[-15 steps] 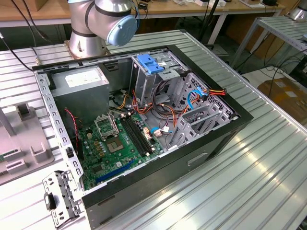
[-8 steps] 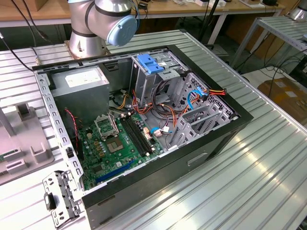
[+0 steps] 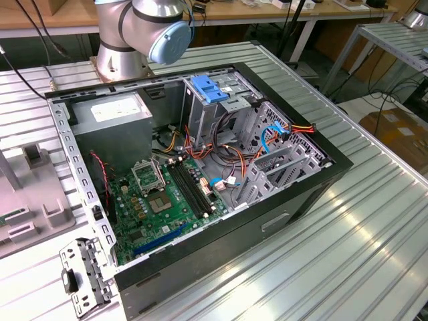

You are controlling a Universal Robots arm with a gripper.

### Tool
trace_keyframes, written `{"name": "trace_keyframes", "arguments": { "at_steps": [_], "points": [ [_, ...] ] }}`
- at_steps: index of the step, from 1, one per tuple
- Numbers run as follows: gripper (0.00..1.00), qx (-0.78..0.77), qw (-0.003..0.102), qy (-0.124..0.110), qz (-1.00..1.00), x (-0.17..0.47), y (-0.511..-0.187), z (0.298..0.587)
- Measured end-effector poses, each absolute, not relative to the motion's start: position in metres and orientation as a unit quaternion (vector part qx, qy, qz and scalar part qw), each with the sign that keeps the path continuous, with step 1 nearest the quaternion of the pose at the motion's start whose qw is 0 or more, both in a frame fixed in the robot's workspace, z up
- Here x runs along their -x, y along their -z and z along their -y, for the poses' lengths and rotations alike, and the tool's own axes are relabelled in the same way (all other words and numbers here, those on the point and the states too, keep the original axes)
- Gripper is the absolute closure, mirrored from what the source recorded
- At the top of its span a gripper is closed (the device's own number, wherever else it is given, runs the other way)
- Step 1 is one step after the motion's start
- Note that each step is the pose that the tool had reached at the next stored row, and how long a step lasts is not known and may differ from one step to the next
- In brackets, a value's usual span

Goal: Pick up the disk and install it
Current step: 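Pick up the disk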

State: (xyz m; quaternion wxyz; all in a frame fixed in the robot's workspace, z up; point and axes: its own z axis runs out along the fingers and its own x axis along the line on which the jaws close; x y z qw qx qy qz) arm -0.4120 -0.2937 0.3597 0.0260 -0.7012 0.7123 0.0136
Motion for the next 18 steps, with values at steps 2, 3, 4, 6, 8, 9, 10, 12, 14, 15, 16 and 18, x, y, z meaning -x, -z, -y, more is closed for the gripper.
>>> {"name": "trace_keyframes", "arguments": {
  "at_steps": [2,3,4,6,8,9,10,12,14,15,16,18],
  "points": [
    [0.58,0.701,0.026,-0.014,-0.712,0.412,-0.360,0.294],
    [0.58,0.701,0.026,-0.014,-0.712,0.412,-0.359,0.294],
    [0.58,0.701,0.026,-0.014,-0.712,0.412,-0.359,0.294],
    [0.58,0.701,0.026,-0.014,-0.712,0.412,-0.359,0.294],
    [0.58,0.701,0.026,-0.014,-0.712,0.412,-0.358,0.294],
    [0.58,0.701,0.026,-0.014,-0.712,0.412,-0.358,0.294],
    [0.58,0.701,0.026,-0.014,-0.712,0.412,-0.357,0.294],
    [0.58,0.701,0.026,-0.014,-0.712,0.413,-0.357,0.294],
    [0.58,0.701,0.026,-0.014,-0.712,0.413,-0.353,0.294],
    [0.58,0.701,0.026,-0.014,-0.712,0.413,-0.351,0.294],
    [0.58,0.701,0.026,-0.014,-0.712,0.413,-0.349,0.294],
    [0.58,0.701,0.026,-0.014,-0.712,0.419,-0.341,0.291]
  ]
}}
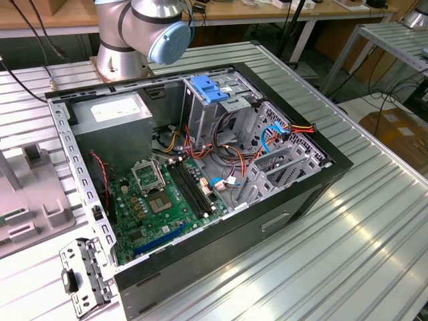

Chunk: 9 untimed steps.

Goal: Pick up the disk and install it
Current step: 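Pick up the disk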

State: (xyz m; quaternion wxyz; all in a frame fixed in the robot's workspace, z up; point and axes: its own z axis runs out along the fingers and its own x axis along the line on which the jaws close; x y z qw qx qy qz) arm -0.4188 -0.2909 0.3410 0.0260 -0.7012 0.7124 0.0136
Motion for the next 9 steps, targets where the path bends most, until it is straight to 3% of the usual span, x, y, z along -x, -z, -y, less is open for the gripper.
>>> {"name": "trace_keyframes", "arguments": {
  "at_steps": [9],
  "points": [
    [0.58,0.701,0.026,-0.014,-0.712,0.421,-0.330,0.290]
  ]
}}
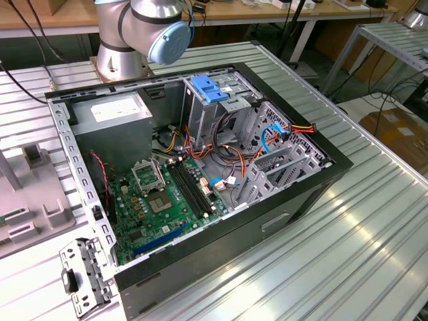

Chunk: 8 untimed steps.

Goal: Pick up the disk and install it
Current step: 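Pick up the disk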

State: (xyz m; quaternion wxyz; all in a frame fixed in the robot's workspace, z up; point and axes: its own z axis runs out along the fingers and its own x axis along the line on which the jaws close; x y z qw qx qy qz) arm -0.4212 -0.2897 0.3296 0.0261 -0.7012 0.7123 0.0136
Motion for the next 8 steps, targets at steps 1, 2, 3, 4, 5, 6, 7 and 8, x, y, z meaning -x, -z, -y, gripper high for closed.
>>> {"name": "trace_keyframes", "arguments": {
  "at_steps": [1,2,3,4,5,6,7,8],
  "points": [
    [0.58,0.701,0.026,-0.014,-0.712,0.4214,-0.3278,0.2897],
    [0.58,0.701,0.026,-0.014,-0.712,0.4215,-0.3262,0.2897],
    [0.58,0.701,0.026,-0.014,-0.712,0.4216,-0.3250,0.2897],
    [0.58,0.701,0.026,-0.014,-0.712,0.4217,-0.3230,0.2897],
    [0.58,0.701,0.026,-0.014,-0.712,0.4221,-0.3214,0.2896],
    [0.58,0.701,0.026,-0.014,-0.712,0.4225,-0.3201,0.2896],
    [0.58,0.701,0.026,-0.014,-0.712,0.4228,-0.3192,0.2897],
    [0.58,0.701,0.026,-0.014,-0.712,0.4232,-0.3179,0.2897]
  ]
}}
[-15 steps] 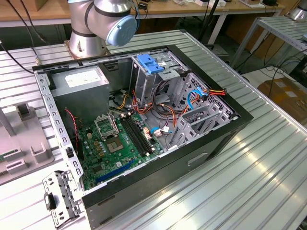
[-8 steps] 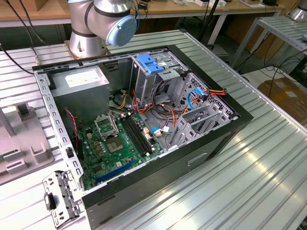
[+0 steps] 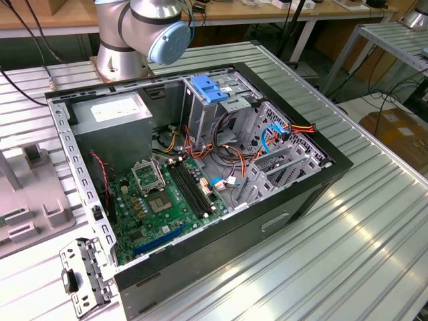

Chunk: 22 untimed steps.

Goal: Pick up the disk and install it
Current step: 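Pick up the disk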

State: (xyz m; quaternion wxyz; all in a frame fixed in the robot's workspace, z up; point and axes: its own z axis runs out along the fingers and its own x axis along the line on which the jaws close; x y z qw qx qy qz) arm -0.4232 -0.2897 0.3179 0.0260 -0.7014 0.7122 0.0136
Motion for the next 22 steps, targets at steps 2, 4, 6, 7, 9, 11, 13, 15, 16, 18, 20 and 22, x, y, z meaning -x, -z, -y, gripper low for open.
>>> {"name": "trace_keyframes", "arguments": {
  "at_steps": [2,4,6,7,9,11,13,15,16,18,20,22],
  "points": [
    [0.58,0.701,0.026,-0.014,-0.712,0.4239,-0.3150,0.2897],
    [0.58,0.701,0.026,-0.014,-0.712,0.4244,-0.3124,0.2897],
    [0.58,0.701,0.026,-0.014,-0.712,0.4248,-0.3094,0.2897],
    [0.58,0.701,0.026,-0.013,-0.712,0.4248,-0.3088,0.2896],
    [0.58,0.702,0.023,-0.011,-0.712,0.4248,-0.3082,0.2892],
    [0.58,0.703,0.019,-0.007,-0.711,0.4249,-0.3079,0.2890],
    [0.58,0.703,0.019,-0.006,-0.711,0.4249,-0.3079,0.2890],
    [0.58,0.703,0.018,-0.005,-0.711,0.4248,-0.3078,0.2889],
    [0.58,0.703,0.018,-0.005,-0.711,0.4248,-0.3077,0.2890],
    [0.58,0.703,0.018,-0.005,-0.711,0.4248,-0.3074,0.2889],
    [0.58,0.703,0.018,-0.005,-0.711,0.4248,-0.3073,0.2889],
    [0.58,0.703,0.018,-0.005,-0.711,0.4248,-0.3073,0.2889]
  ]
}}
